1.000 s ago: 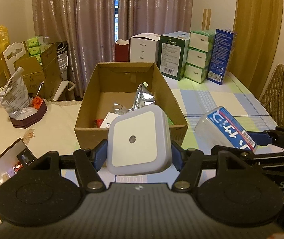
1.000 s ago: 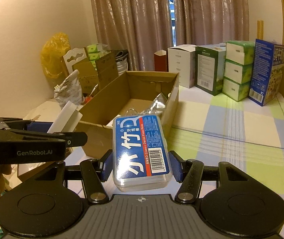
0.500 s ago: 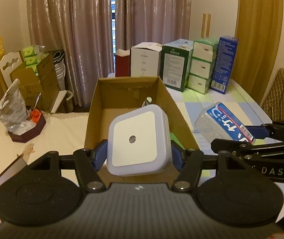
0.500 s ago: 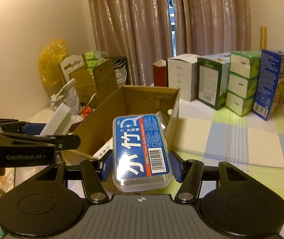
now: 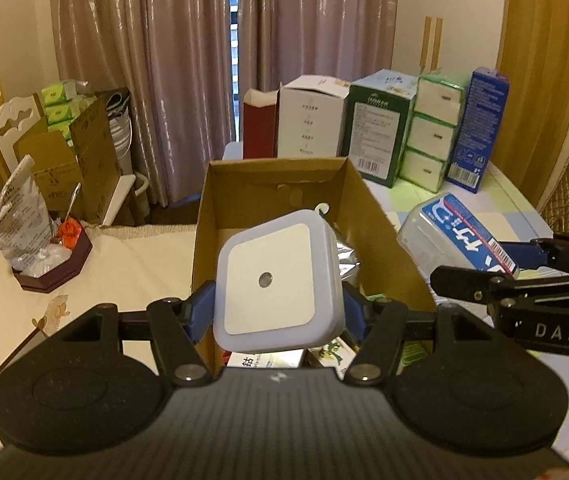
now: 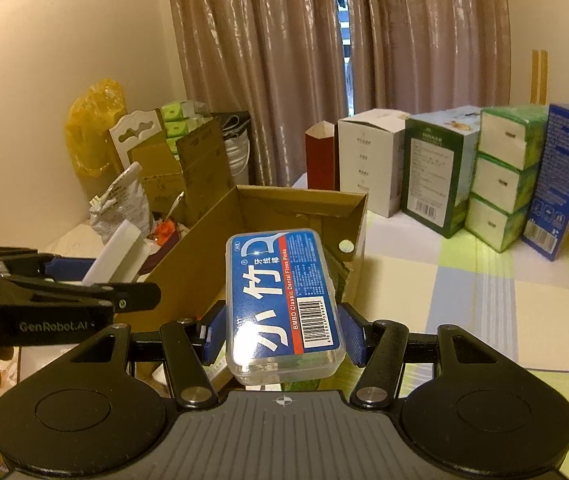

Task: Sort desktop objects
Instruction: 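Carry the night-light and plastic box over the cardboard box, then open both tools to drop the night-light and plastic box into the cardboard box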

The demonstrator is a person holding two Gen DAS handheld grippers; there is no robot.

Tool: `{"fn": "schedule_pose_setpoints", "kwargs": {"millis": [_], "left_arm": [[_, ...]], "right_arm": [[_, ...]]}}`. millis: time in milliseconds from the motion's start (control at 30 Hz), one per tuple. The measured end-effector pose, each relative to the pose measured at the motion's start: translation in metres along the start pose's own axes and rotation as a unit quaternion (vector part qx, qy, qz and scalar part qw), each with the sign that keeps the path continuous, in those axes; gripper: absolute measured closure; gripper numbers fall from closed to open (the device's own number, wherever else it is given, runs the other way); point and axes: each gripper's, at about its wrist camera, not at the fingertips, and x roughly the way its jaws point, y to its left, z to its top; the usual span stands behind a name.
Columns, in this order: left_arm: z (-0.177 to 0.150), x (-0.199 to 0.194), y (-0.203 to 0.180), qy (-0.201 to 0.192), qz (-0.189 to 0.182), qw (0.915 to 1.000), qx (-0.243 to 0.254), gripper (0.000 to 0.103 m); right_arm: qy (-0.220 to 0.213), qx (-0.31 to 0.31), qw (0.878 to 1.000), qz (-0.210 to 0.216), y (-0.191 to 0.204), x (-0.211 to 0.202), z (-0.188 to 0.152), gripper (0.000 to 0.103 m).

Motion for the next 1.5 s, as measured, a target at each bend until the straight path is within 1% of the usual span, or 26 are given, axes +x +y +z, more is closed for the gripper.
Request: {"fn": "schedule_pose_setpoints", "kwargs": {"millis": [267,467,967,1000,1267,1333,1500], "left_arm": [[-0.007,0.026,0.010,0.019,-0.001,0.9998,-0.006,0.043],[-0.010,0.038,0.015,0.028,-0.003,0.9996,-0.006,0.043],[-0.009,0.067,0.019,0.036,-0.008,0.9993,0.000,0.043],[-0.009,0.069,0.019,0.036,-0.006,0.9993,-0.003,0.039],[-0.014,0.065,0.027,0.031,-0.003,0.9995,-0.007,0.038],[-0.015,0.061,0.029,0.028,-0.003,0.9995,-0.010,0.035],[-0.014,0.055,0.028,0.027,0.002,0.9996,-0.001,0.035]], "right_arm": [[0.012,0.005,1.000,0.003,-0.001,0.024,-0.003,0.048],[0.016,0.011,1.000,0.003,-0.002,0.035,-0.003,0.048],[0.014,0.023,1.000,0.002,-0.009,0.058,0.005,0.048],[0.015,0.025,1.000,0.001,-0.010,0.060,0.005,0.048],[0.021,0.031,0.999,0.004,-0.012,0.069,0.004,0.048],[0.025,0.034,0.999,0.007,-0.011,0.071,0.002,0.048],[0.026,0.038,0.999,0.012,-0.009,0.073,0.002,0.048]]}}
